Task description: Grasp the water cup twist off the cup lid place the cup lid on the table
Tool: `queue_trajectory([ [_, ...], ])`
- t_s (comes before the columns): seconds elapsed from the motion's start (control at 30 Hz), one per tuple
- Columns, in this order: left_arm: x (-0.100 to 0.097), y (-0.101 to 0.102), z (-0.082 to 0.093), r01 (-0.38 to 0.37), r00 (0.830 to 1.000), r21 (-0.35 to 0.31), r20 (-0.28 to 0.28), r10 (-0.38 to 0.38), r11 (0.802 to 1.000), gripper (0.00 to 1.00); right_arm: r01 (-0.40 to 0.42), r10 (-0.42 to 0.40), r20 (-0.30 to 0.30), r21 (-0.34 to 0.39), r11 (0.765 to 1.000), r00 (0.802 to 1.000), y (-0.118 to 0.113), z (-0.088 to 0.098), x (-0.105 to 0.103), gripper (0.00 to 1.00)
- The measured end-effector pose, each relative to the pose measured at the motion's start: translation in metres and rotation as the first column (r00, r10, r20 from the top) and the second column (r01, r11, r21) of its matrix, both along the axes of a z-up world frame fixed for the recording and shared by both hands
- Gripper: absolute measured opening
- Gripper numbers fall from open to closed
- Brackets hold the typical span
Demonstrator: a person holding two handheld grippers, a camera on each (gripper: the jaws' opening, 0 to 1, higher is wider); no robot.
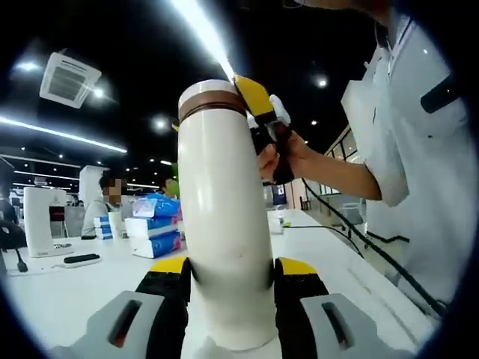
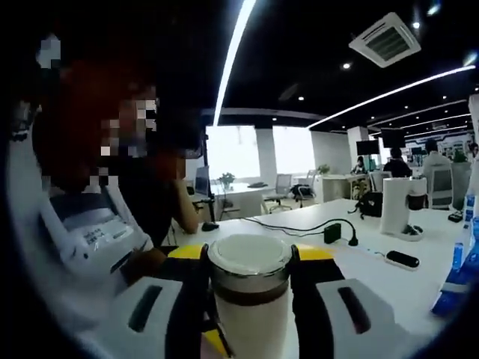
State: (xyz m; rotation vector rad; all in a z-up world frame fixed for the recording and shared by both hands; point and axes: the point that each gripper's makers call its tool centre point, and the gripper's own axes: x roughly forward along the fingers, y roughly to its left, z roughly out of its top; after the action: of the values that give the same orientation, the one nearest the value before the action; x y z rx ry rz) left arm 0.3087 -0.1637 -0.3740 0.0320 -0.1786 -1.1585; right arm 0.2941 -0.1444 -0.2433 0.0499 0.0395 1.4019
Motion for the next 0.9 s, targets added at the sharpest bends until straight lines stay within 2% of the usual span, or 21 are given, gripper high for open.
queue_trajectory([
  [0.2,-0.002,-0.001,-0.001,0.006,1.000,0.009,0.003,-0.006,1.000,0.45,-0.107,0.106,0.034,0.018,0.994,0.994,0.002,-0.001,-0.010,0.46],
  [0.33,-0.002,-0.002,-0.003,0.003,1.000,0.025,-0.015,-0.003,1.000,0.46,-0.131,0.131,0.059,0.003,0.991,0.990,0.012,-0.002,-0.022,0.46],
  [0.4,-0.004,-0.005,-0.007,-0.001,1.000,0.058,0.003,0.001,0.998,0.47,-0.143,0.144,0.077,-0.008,0.990,0.987,0.018,-0.002,-0.028,0.46],
  [0.53,-0.005,-0.005,-0.008,0.002,1.000,0.061,-0.002,-0.002,0.998,0.47,-0.188,0.190,0.117,-0.031,0.982,0.975,0.023,-0.003,-0.039,0.46],
  [0.6,-0.005,-0.005,-0.008,0.002,1.000,0.061,-0.003,-0.002,0.998,0.47,-0.196,0.198,0.112,-0.027,0.980,0.974,0.021,-0.003,-0.036,0.46],
  [0.73,-0.003,-0.004,-0.009,0.001,0.999,0.057,-0.044,0.002,0.998,0.47,-0.203,0.201,0.059,0.023,0.979,0.978,0.017,-0.004,-0.027,0.46],
  [0.8,-0.003,-0.004,-0.010,-0.004,0.999,0.065,-0.041,0.007,0.998,0.47,-0.192,0.190,0.034,0.045,0.980,0.981,0.013,-0.004,-0.020,0.46],
  [0.9,-0.001,-0.004,-0.009,-0.016,0.999,0.084,-0.050,0.020,0.996,0.47,-0.191,0.189,0.026,0.047,0.981,0.982,0.010,-0.003,-0.019,0.46],
])
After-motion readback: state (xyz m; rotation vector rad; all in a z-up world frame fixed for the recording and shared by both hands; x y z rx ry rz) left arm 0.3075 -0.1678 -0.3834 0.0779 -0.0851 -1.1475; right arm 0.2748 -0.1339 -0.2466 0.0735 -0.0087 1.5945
